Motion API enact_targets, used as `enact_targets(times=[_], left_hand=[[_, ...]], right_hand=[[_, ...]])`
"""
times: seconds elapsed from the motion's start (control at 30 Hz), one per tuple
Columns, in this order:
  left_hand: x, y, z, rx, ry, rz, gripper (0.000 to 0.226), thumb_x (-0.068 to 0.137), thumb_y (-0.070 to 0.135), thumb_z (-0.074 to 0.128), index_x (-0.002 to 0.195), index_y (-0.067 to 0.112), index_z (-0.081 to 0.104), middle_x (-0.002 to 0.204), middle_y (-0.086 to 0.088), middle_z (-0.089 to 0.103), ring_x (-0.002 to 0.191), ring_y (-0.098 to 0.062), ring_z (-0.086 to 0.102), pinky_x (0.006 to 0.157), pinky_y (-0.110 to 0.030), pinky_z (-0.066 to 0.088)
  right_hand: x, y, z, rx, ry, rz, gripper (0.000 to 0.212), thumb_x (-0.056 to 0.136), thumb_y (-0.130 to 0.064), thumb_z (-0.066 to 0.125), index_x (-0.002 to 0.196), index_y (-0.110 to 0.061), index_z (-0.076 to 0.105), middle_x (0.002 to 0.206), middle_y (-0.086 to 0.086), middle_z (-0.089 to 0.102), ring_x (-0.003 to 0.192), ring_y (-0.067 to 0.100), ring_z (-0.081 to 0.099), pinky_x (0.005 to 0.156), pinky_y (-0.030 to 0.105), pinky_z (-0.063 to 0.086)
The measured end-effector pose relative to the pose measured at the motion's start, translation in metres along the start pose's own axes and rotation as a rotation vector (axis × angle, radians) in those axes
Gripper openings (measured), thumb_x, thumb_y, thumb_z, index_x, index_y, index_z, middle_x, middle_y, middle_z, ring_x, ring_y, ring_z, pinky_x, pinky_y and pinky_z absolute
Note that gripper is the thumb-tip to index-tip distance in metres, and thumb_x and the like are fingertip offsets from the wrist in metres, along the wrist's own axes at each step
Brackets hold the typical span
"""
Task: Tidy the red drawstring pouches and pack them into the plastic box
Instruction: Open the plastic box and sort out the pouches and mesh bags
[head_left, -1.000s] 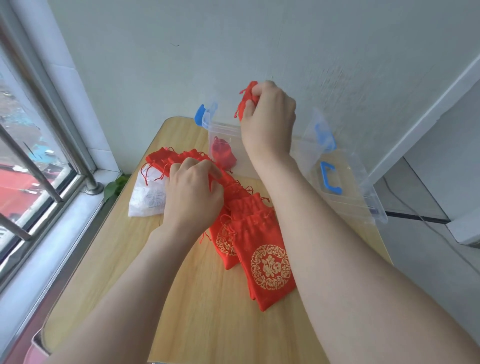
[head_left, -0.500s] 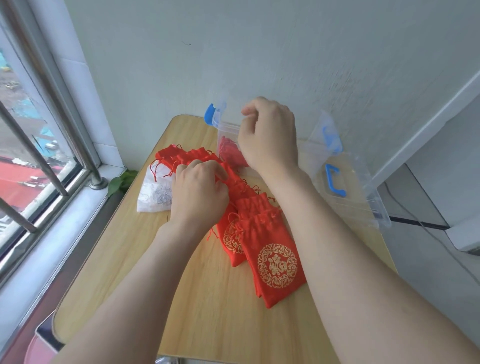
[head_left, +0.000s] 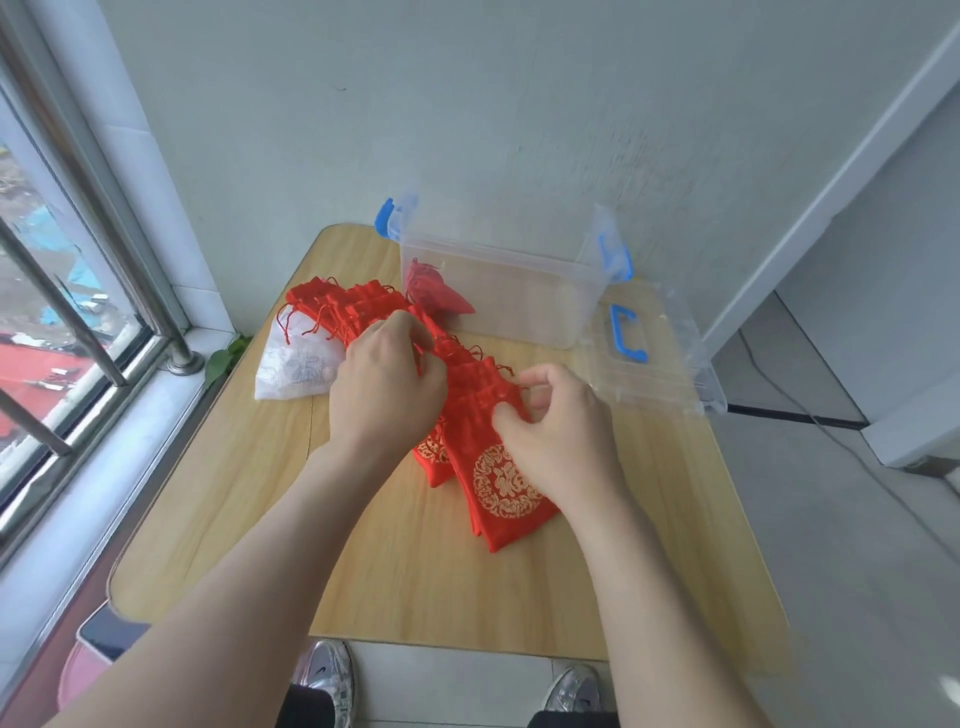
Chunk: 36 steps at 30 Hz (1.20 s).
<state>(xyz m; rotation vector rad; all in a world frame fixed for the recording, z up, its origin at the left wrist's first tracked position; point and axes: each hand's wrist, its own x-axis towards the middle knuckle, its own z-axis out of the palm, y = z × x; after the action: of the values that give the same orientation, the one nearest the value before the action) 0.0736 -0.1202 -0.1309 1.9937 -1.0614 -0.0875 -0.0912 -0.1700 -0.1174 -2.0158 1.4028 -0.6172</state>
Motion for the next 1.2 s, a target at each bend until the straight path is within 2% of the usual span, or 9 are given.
enact_targets(times=[0.13,0.23,0.37,0.47,0.63,0.9,1.0,1.1,1.2], left_hand=[[-0.01,-0.006,-0.01,-0.004,0.029,-0.167,0.01,0.091,0.013,0.055,0.101,0.013,0.059,0.1,-0.003,0.064,0.096,-0.025,0.055,0.078,-0.039,0.043],[-0.01,-0.016,-0.014,0.053,0.045,-0.272,0.022,0.094,0.012,0.052,0.116,0.011,0.056,0.122,-0.009,0.054,0.119,-0.032,0.047,0.092,-0.036,0.032],[-0.005,-0.027,-0.015,0.107,0.045,-0.348,0.035,0.102,0.018,0.05,0.135,0.004,0.046,0.143,-0.014,0.043,0.137,-0.034,0.04,0.109,-0.047,0.03],[0.001,-0.042,-0.013,0.134,0.047,-0.332,0.045,0.1,0.012,0.056,0.14,-0.003,0.041,0.148,-0.02,0.039,0.138,-0.039,0.04,0.106,-0.045,0.034],[0.02,-0.062,-0.018,0.16,0.124,-0.413,0.044,0.092,0.013,0.068,0.133,0.001,0.055,0.161,-0.019,0.033,0.149,-0.037,0.031,0.119,-0.046,0.025],[0.044,-0.086,-0.014,0.027,0.067,-0.588,0.067,0.086,0.035,0.07,0.138,0.01,0.038,0.141,-0.014,0.055,0.138,-0.037,0.037,0.114,-0.052,0.031],[0.049,-0.089,-0.013,-0.009,0.06,-0.609,0.067,0.084,0.041,0.072,0.136,0.011,0.04,0.143,-0.012,0.054,0.139,-0.036,0.037,0.115,-0.051,0.031],[0.052,-0.09,-0.013,-0.001,0.033,-0.612,0.083,0.081,0.039,0.074,0.151,0.02,0.034,0.153,-0.006,0.049,0.143,-0.035,0.036,0.117,-0.052,0.029],[0.055,-0.09,-0.014,0.023,-0.002,-0.638,0.056,0.073,0.04,0.068,0.126,0.027,0.056,0.132,-0.001,0.064,0.132,-0.034,0.048,0.113,-0.055,0.037]], right_hand=[[-0.018,0.007,0.013,-0.124,-0.094,-0.035,0.062,0.084,-0.052,0.077,0.139,-0.033,0.056,0.125,-0.005,0.064,0.123,0.022,0.058,0.107,0.045,0.049],[-0.016,0.008,0.017,-0.249,-0.108,-0.054,0.064,0.093,-0.042,0.074,0.15,-0.031,0.046,0.135,0.001,0.058,0.13,0.029,0.052,0.111,0.048,0.045],[-0.013,0.0,0.024,-0.272,-0.073,-0.113,0.071,0.096,-0.019,0.066,0.157,-0.035,0.033,0.139,0.006,0.048,0.128,0.032,0.047,0.106,0.046,0.043],[-0.01,-0.011,0.036,-0.231,-0.013,-0.241,0.066,0.092,-0.012,0.06,0.151,-0.035,0.045,0.137,0.003,0.047,0.128,0.029,0.044,0.108,0.047,0.042],[-0.003,-0.03,0.06,-0.257,0.023,-0.378,0.052,0.087,-0.034,0.061,0.139,-0.029,0.061,0.135,0.003,0.053,0.128,0.029,0.047,0.113,0.048,0.036],[0.014,-0.04,0.079,-0.351,0.018,-0.368,0.053,0.089,-0.041,0.065,0.141,-0.031,0.056,0.136,0.003,0.051,0.129,0.03,0.046,0.112,0.051,0.036],[0.02,-0.04,0.081,-0.363,0.019,-0.354,0.061,0.09,-0.045,0.065,0.148,-0.034,0.049,0.139,0.003,0.051,0.13,0.031,0.047,0.111,0.052,0.037],[0.022,-0.039,0.082,-0.414,-0.044,-0.344,0.071,0.092,-0.058,0.06,0.157,-0.042,0.038,0.151,0.003,0.045,0.134,0.032,0.043,0.112,0.056,0.034],[0.023,-0.035,0.085,-0.498,-0.118,-0.331,0.077,0.092,-0.063,0.059,0.161,-0.043,0.031,0.16,0.005,0.036,0.144,0.034,0.037,0.116,0.057,0.029]])
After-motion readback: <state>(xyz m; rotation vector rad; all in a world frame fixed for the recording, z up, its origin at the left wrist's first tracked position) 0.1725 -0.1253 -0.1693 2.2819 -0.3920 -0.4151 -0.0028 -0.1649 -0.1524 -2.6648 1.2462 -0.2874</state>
